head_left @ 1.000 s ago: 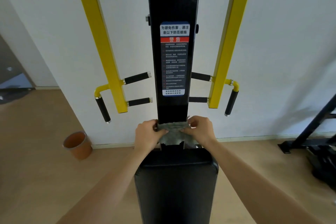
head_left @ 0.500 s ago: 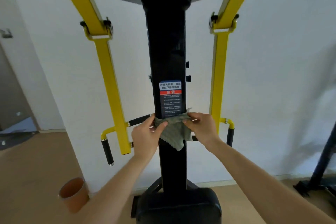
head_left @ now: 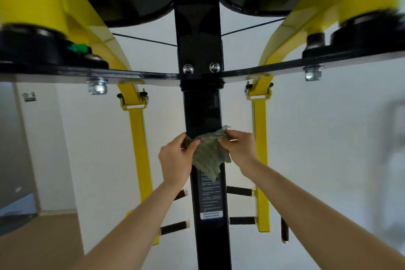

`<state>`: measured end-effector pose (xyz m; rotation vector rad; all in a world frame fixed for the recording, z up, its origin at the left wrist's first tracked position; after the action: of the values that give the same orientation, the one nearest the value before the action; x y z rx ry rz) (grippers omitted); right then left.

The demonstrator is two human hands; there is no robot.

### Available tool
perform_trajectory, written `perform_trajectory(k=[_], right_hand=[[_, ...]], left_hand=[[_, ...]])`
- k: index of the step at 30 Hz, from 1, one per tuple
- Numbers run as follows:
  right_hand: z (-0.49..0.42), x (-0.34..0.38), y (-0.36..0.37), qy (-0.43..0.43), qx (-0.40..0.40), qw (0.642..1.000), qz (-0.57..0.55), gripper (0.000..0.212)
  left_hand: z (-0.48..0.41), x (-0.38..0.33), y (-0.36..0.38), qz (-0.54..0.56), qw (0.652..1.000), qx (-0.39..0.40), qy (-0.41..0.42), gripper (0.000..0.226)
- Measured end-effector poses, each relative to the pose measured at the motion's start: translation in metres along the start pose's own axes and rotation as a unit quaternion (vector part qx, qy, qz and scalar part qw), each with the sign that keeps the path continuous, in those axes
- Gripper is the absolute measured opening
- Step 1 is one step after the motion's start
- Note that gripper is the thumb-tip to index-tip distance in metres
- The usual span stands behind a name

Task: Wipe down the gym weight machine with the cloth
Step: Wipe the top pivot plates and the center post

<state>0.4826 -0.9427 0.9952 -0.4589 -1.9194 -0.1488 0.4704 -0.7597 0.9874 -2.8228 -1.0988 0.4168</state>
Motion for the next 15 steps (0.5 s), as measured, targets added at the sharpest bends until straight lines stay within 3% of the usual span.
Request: perform_trajectory(k=[4,10,12,15], right_hand=[[-0.005,0.033,0.003,-0.012,-0.040,0.999,-0.005,0.015],[-0.001,0.080,-0.002,0.004,-0.073,0.994,-0.081,0.013],[0.019,0.082,-0.007,0.069,-0.010,0.983,-0.169,0.012],[0.066,0.082,-0.015,0.163,0.202,0.917,-0.303,0.023]], left_hand=[[-0.030,-0.004,-0.003,-0.045,0.999,-0.015,-0.001,0.031],[-0.062,-0.040,-0.026,0.004,0.996,-0.088,0.016,0.010],[-0.059,-0.062,-0.034,0.074,0.994,-0.086,0.004,0.006],[-0.050,-0.082,-0.039,0.153,0.987,-0.019,-0.052,0.004]])
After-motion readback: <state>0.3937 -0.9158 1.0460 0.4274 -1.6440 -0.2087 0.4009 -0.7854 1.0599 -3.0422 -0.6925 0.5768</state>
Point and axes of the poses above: each hand's wrist, its own z-axis away from the middle knuckle, its own y-axis out of the palm, x = y × z, the point moved 2 cm from there along -z, towards the middle knuckle, and after that the axes turned 12 degrees about y, right-handed, at the moved point
